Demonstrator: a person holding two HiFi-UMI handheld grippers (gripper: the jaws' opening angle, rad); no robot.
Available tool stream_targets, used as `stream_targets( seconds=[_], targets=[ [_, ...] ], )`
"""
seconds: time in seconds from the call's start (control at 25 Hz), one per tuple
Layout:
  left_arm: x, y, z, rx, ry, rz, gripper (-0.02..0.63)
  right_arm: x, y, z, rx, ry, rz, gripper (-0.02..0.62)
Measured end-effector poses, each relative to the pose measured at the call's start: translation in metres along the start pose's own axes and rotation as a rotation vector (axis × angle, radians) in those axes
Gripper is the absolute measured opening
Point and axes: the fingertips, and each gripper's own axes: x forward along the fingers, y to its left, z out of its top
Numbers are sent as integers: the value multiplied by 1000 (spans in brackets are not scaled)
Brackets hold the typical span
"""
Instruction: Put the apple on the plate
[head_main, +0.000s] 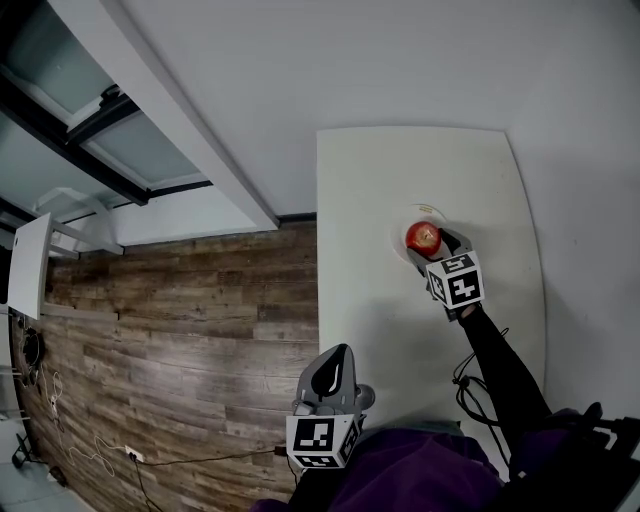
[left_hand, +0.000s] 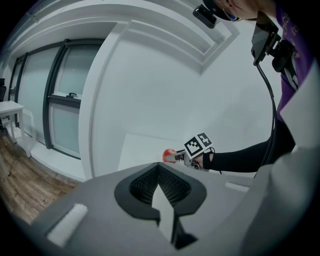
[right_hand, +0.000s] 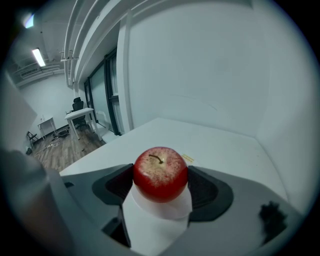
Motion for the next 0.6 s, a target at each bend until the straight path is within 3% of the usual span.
stream_targets(
  seconds=[0.6],
  targets=[
    [0,-1,1,16,5,-4,8,1,-5,2,16,-7,-17,362]
  ],
)
